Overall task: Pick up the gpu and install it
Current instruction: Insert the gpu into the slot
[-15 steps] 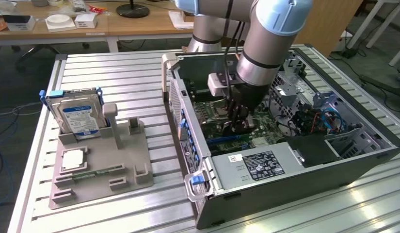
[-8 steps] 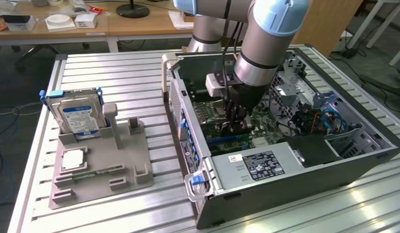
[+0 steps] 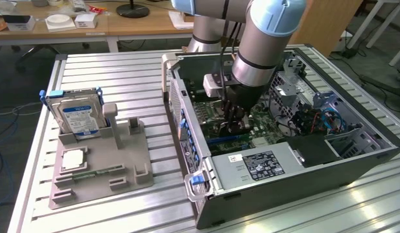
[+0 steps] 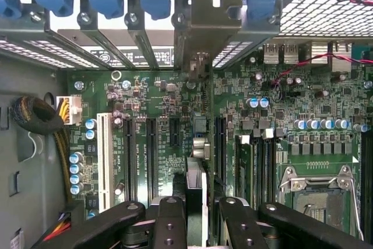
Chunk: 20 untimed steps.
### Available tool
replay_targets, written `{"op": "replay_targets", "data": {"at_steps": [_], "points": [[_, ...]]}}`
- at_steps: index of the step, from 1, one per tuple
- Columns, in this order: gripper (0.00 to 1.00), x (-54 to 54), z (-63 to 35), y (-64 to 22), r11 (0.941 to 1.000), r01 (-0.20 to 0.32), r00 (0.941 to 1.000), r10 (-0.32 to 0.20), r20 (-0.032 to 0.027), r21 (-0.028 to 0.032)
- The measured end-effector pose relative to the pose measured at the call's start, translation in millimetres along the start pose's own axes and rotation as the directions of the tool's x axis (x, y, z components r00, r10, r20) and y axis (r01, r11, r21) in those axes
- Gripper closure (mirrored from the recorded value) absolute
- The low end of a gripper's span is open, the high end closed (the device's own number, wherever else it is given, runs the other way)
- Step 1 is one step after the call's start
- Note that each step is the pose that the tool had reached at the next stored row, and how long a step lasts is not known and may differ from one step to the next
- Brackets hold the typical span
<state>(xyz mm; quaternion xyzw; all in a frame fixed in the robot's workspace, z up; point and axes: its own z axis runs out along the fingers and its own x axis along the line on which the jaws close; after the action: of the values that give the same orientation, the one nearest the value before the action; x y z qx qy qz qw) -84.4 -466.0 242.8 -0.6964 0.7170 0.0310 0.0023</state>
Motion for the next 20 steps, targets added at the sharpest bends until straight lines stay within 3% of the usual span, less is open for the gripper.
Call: {"op": "replay_targets", "data": {"at_steps": [20], "points": [[0.73,0.1,5.0,1.7,1.0,0.0,1.0,0.0,-0.0001,0.0]]}}
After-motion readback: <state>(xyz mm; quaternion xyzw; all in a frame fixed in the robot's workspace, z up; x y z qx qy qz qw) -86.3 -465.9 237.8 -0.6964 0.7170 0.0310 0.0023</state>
